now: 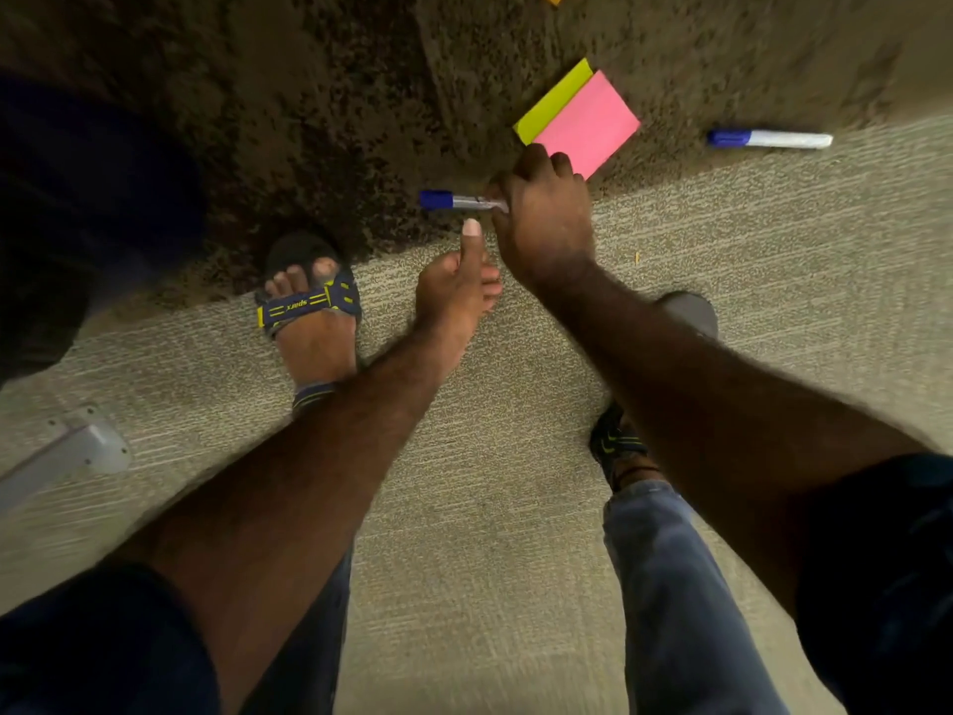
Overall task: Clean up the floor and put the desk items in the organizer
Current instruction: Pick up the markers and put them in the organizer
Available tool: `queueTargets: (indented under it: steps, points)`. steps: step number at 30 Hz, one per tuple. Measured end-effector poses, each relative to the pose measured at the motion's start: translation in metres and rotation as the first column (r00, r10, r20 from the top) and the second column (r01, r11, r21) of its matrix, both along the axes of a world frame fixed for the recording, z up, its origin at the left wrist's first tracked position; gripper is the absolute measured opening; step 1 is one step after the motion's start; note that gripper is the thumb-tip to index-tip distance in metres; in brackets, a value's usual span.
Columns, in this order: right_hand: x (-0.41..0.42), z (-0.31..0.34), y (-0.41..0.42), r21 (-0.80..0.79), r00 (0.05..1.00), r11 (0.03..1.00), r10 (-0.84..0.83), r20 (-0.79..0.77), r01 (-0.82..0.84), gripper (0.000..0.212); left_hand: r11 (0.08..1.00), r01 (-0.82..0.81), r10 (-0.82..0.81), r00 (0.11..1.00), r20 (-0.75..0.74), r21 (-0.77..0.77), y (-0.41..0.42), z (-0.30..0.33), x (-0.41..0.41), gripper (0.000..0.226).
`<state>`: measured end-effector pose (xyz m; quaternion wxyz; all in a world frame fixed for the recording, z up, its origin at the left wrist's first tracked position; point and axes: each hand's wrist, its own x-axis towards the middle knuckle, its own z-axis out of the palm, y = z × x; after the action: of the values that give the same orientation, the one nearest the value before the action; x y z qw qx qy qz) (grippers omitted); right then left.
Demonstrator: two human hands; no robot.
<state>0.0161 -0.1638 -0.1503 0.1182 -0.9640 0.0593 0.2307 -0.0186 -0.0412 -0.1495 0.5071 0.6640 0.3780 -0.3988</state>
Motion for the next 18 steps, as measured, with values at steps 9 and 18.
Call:
queueTargets:
  steps: [9, 18]
  points:
    - [-0.05, 0.024, 0.03, 0.381, 0.989, 0.913, -0.14, -0.048, 0.147, 0.02, 0.866, -0.481, 0.49, 0.871, 0.04, -0.138, -0.003, 0.001, 0.008, 0.035]
    - [-0.076, -0.002, -0.008, 0.232, 0.91, 0.88, -0.396, -0.122, 0.414, 0.025, 0.913, -0.392, 0.397, 0.918, 0.021, -0.112, 0.012, -0.008, -0.008, 0.035]
